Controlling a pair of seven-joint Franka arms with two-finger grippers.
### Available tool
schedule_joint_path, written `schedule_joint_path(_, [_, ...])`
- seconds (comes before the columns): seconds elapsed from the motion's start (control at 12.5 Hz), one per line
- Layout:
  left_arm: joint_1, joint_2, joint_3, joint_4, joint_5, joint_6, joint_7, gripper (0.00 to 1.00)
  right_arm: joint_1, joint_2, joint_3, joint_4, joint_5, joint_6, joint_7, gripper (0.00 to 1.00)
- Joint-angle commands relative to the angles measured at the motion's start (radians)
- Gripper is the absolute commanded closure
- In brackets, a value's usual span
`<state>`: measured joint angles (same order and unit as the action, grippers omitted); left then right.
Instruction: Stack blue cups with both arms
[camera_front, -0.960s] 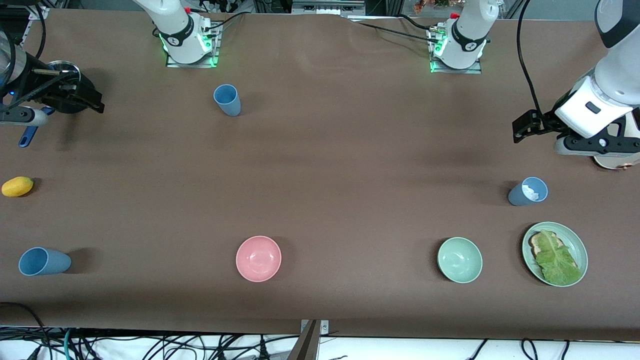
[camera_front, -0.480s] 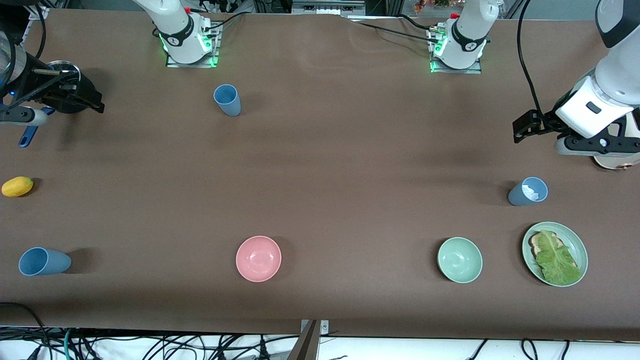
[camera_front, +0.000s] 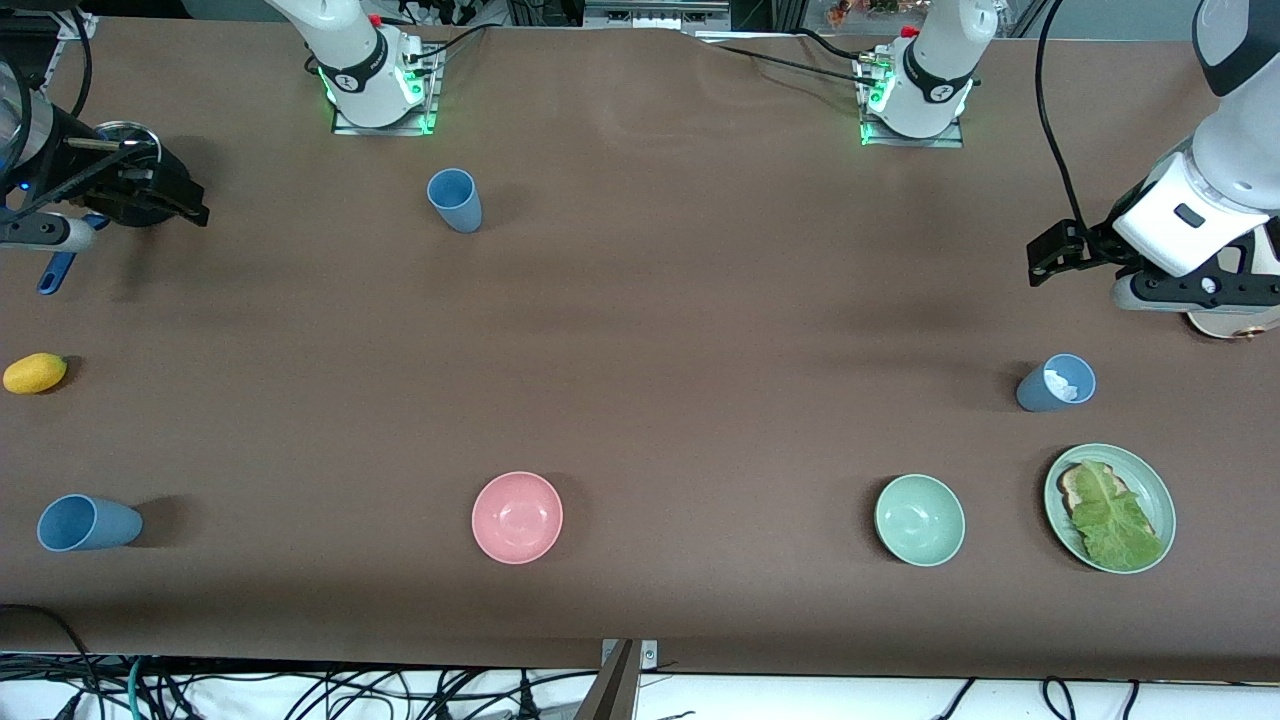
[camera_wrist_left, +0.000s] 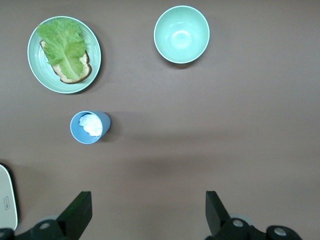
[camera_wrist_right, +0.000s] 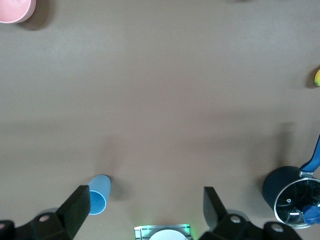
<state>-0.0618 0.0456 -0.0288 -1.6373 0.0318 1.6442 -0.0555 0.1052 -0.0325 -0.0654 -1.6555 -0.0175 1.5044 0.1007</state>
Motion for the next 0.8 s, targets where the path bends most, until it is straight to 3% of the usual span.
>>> schedule_joint_path(0.0, [0.005, -0.013, 0.001, 0.008, -0.03, -0.02, 0.019, 0.0, -0.004, 0.011, 0.004, 0.025, 0.013, -0.021, -0.004, 0.0])
schedule_joint_path(0.72, [0.005, -0.015, 0.003, 0.008, -0.03, -0.04, 0.019, 0.0, -0.004, 0.011, 0.004, 0.025, 0.013, -0.021, -0.004, 0.0])
